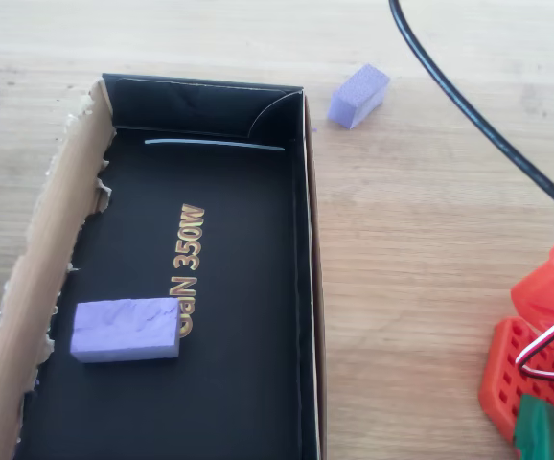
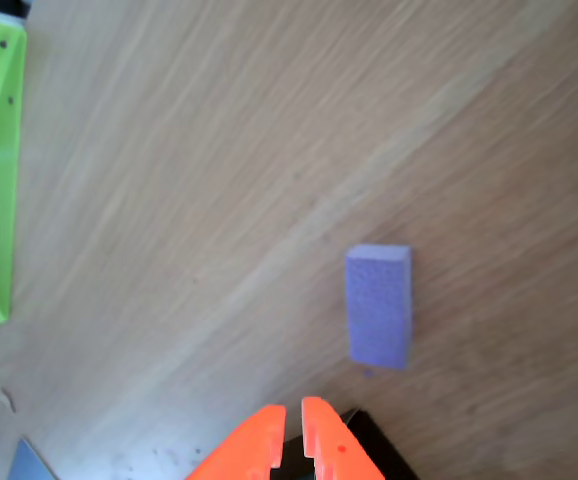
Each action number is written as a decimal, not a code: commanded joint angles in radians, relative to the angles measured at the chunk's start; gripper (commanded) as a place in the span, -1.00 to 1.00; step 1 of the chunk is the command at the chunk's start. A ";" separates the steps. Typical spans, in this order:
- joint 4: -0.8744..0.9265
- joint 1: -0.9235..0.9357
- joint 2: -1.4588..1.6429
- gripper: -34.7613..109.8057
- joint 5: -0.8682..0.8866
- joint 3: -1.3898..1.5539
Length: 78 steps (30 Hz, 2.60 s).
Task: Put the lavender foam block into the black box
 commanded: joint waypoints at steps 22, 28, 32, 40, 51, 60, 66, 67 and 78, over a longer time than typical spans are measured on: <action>-0.038 -0.006 -0.025 -0.21 0.121 -0.049; -0.020 -0.006 -0.032 -0.21 0.089 -0.048; -0.014 0.012 -0.057 -0.20 0.072 -0.035; 0.095 0.063 -0.089 -0.17 0.080 -0.046; 0.446 0.072 -0.020 -0.19 0.150 -0.247; 0.299 -0.025 0.009 -0.21 0.258 -0.161; 0.224 -0.054 -0.041 -0.22 0.193 -0.132; 0.222 -0.055 -0.043 -0.22 0.179 -0.132; 0.192 -0.143 -0.017 -0.25 0.186 -0.114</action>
